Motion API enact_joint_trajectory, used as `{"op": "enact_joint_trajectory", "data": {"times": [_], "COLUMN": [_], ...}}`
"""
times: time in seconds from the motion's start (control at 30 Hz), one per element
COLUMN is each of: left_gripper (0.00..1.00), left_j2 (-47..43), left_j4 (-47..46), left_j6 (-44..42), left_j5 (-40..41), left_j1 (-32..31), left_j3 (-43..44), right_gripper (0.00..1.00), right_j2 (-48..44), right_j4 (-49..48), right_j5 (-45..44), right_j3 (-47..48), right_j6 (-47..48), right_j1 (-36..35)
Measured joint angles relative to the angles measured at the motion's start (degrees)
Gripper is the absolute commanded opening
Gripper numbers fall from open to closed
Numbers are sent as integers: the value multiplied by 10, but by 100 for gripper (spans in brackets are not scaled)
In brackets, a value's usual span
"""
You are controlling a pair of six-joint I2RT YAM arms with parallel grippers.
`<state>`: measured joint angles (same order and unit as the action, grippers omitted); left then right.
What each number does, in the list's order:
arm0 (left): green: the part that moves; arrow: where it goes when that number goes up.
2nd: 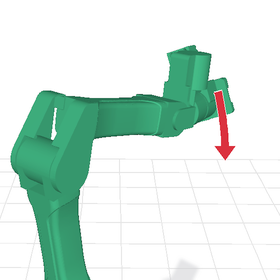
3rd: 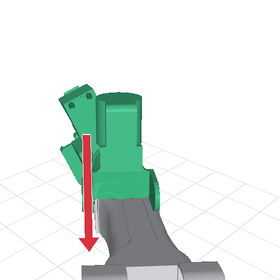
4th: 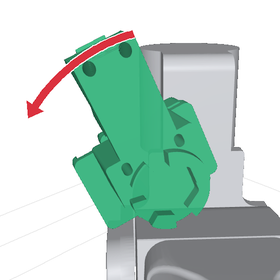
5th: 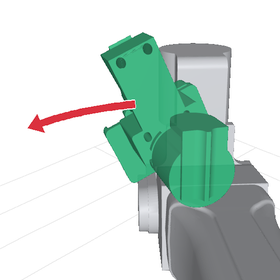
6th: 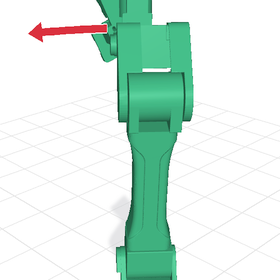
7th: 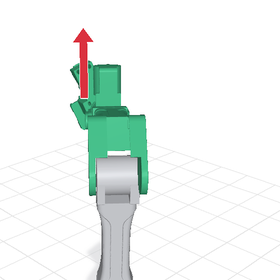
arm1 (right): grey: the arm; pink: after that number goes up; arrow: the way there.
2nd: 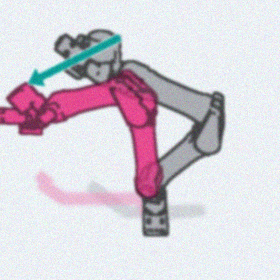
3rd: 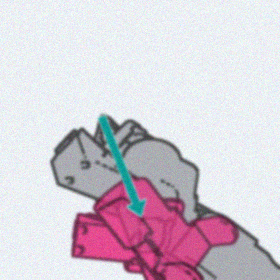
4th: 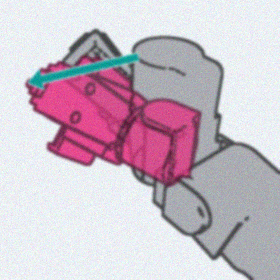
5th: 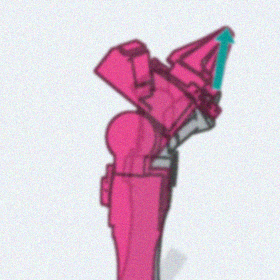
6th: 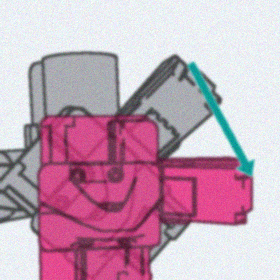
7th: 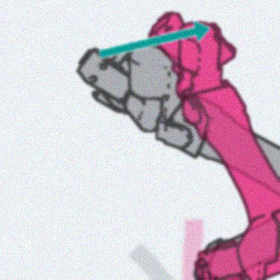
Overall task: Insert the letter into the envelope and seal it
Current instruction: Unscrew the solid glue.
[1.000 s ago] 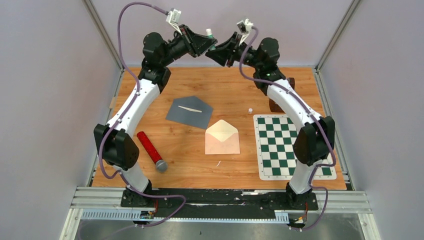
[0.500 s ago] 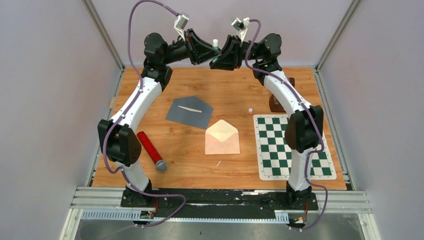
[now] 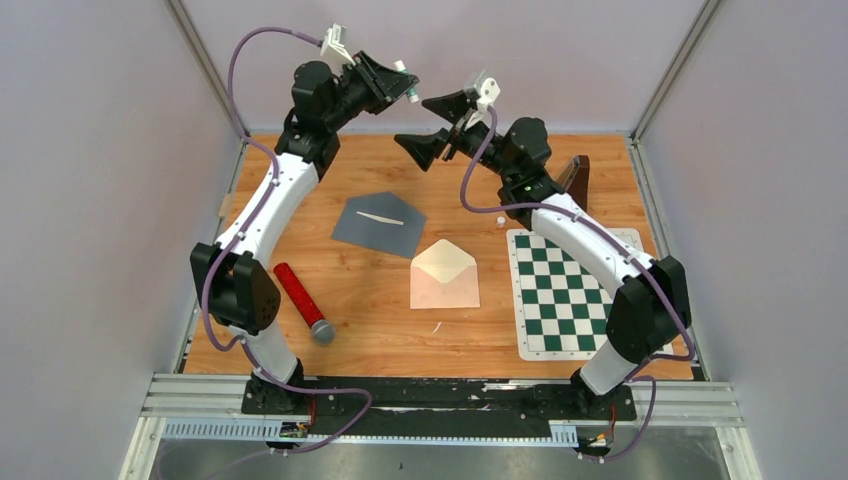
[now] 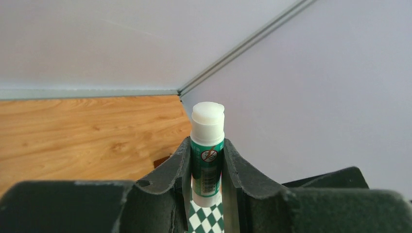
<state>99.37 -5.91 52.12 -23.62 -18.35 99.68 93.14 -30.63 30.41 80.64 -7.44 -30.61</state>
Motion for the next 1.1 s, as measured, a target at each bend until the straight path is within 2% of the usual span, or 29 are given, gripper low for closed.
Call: {"op": "enact_joint_trajectory", "data": {"times": [0.2,0.43,0.63,0.77,0.9,1.1], "left_gripper": [0,0,0,0,0,0], "left_j2": [0,0,0,0,0,0], "left_j4": [39,49,49,49,49,49], "left_j6": [50,70,81,84,85,87], "left_j5": [33,43,43,43,43,43], "left_j1": [0,0,0,0,0,0], "left_j3": [3,3,3,3,4,4], "right_gripper": [100,72,58,54,40,36], "right_j2": [22,44,61,73,80,82], "right_j4": [11,30,37,43,47,46], "right_j5": [-92,-125,-123,-123,-124,-124], "right_j3": [34,71,82,84,86,92], "right_j6": [62,78,71,68,64,58], "right_j1": [-12,-12,-12,-12,-12,-12]}}
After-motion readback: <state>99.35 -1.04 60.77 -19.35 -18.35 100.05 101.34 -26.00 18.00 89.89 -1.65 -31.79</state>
